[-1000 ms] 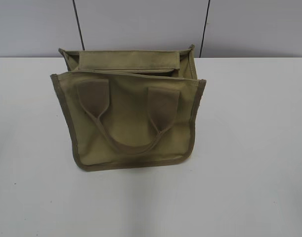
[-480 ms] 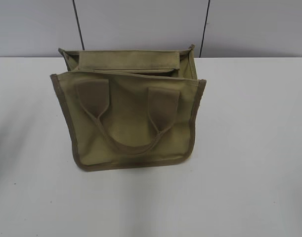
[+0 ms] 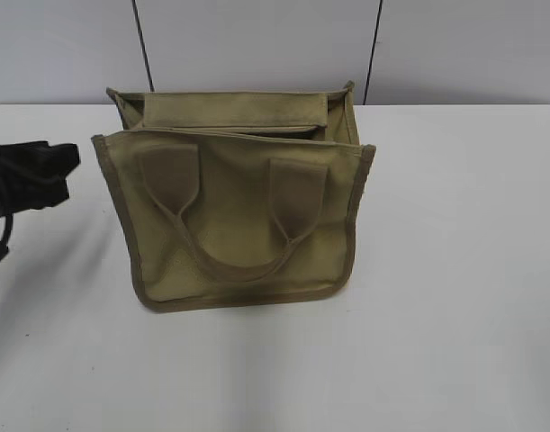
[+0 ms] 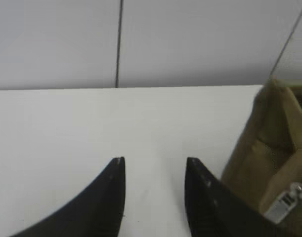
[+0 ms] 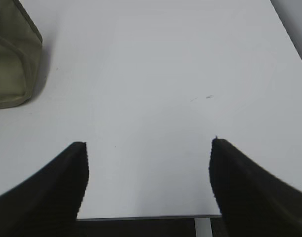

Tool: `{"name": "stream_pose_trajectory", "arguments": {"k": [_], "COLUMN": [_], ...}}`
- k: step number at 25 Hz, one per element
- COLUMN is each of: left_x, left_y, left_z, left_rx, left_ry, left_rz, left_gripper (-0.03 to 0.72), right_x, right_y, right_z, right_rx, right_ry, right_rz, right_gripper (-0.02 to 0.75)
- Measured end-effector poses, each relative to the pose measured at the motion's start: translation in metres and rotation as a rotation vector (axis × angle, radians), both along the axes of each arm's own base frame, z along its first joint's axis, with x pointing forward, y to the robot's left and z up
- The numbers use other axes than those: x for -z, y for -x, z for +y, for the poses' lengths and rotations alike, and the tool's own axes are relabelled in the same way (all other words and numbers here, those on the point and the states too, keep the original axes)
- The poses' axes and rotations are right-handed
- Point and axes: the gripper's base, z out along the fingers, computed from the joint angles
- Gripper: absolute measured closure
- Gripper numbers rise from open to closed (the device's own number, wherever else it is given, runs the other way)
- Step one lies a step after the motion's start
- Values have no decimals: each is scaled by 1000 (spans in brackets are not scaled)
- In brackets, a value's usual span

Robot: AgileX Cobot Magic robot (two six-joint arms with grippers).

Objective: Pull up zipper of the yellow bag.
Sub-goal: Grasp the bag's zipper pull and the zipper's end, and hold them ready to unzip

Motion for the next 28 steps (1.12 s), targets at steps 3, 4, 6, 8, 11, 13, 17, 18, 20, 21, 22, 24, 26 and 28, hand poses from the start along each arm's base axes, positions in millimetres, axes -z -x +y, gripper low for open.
{"name": "stream_pose_trajectory", "arguments": {"k": [3,4,6,8,11,13,17,18,20,21,22,24,26,28], "left_x": [19,24,33,39,44,45,56,58,64,67,69,74,77,79], "left_y": [-5,-5,-5,-3,4,4,-7,-9,-12,-14,-17,-21,-22,-24], "left_z": [-11,-14,-19,-25,-32,-35,-38,-39,-42,-43,-43,-44,-45,-46], "left_rx": [116,150,206,283,420,457,472,477,489,493,496,494,495,490], "left_ry": [14,16,18,-7,-70,-84,-83,-73,-41,-29,-23,-13,7,21], "left_rz": [12,12,28,42,57,56,80,78,69,66,56,54,39,19], "left_gripper": [385,385,385,385,385,385,385,385,385,385,385,385,385,385], "right_x": [0,0,0,0,0,0,0,0,0,0,0,0,0,0], "right_y": [0,0,0,0,0,0,0,0,0,0,0,0,0,0], "right_z": [0,0,0,0,0,0,0,0,0,0,0,0,0,0], "right_rx": [0,0,0,0,0,0,0,0,0,0,0,0,0,0], "right_ry": [0,0,0,0,0,0,0,0,0,0,0,0,0,0], "right_rz": [0,0,0,0,0,0,0,0,0,0,0,0,0,0], "right_gripper": [154,154,154,154,154,154,154,154,154,154,154,154,154,154]}}
